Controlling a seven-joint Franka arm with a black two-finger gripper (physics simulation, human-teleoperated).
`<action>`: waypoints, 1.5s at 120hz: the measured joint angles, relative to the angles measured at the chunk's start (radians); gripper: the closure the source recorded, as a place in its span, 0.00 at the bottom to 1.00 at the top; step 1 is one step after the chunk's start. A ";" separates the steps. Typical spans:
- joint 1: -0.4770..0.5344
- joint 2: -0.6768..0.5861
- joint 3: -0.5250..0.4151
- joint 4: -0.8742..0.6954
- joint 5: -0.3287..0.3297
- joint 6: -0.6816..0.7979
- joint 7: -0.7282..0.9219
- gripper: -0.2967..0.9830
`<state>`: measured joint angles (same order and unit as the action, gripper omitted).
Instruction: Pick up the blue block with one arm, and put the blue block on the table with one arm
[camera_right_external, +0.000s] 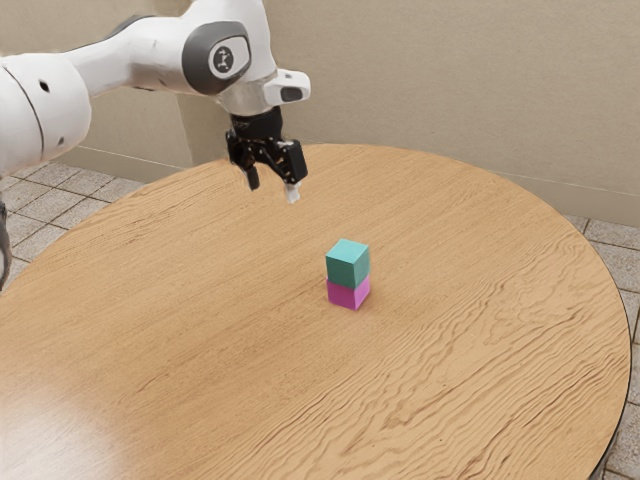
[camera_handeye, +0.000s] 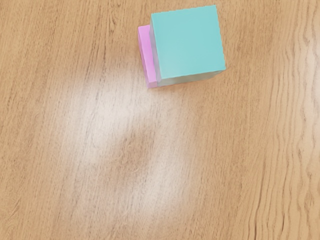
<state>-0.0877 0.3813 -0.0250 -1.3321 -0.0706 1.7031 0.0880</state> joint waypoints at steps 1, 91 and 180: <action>-0.001 0.007 0.000 0.001 -0.002 0.004 -0.002 0.23; -0.037 0.383 -0.031 0.235 0.013 0.197 -0.116 0.23; -0.036 0.463 -0.024 0.266 0.041 0.219 -0.148 0.51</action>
<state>-0.1241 0.8442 -0.0489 -1.0664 -0.0298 1.9223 -0.0603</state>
